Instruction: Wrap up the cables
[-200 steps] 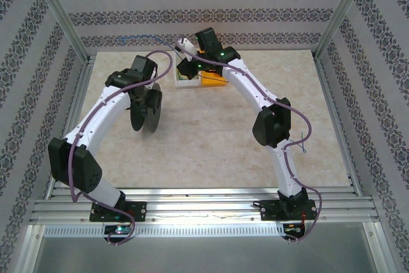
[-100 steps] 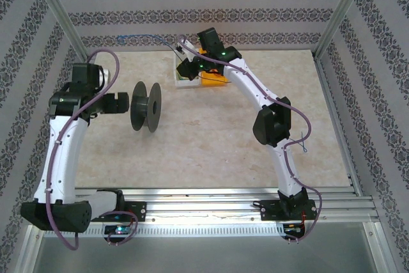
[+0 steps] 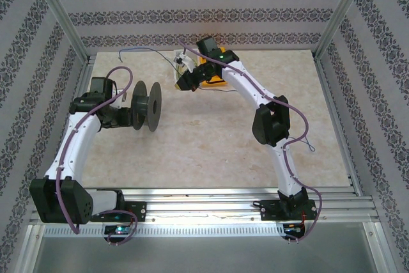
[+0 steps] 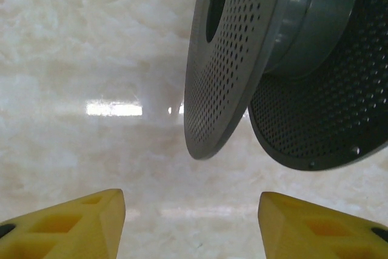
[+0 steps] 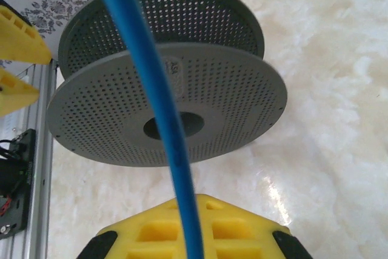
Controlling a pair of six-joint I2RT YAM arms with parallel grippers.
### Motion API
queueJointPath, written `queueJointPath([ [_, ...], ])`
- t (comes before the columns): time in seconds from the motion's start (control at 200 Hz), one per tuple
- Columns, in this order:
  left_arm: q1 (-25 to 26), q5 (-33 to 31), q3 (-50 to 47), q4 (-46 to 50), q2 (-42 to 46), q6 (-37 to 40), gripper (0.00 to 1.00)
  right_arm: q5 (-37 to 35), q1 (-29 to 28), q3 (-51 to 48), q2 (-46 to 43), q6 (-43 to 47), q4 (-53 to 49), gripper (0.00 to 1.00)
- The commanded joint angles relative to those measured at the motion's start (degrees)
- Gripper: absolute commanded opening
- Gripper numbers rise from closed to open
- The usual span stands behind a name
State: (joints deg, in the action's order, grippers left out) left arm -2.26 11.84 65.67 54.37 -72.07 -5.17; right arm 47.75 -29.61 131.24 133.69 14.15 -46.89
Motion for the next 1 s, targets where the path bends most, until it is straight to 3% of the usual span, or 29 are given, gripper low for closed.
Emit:
queueJointPath([
  [0.0, -0.3, -0.2, -0.2, -3.4, -1.6, -0.4, 0.54, 3.2, 0.9, -0.4, 0.9, 2.5, -2.8, 0.00],
  [0.525, -0.3, -6.3, 5.6, -0.8, -5.7, 1.7, 0.11, 3.7, 3.8, 1.7, -0.1, 13.3, -21.2, 0.00],
  [0.744, -0.3, -10.7, 7.7, 1.1, -7.0, 2.7, 0.04, 4.0, 3.1, 7.2, 3.7, 16.2, -28.6, 0.00],
  [0.994, -0.4, -7.4, 8.3, 0.1, -6.8, 2.6, 0.06, 4.8, 3.4, 7.8, 4.0, 16.0, -28.2, 0.00],
])
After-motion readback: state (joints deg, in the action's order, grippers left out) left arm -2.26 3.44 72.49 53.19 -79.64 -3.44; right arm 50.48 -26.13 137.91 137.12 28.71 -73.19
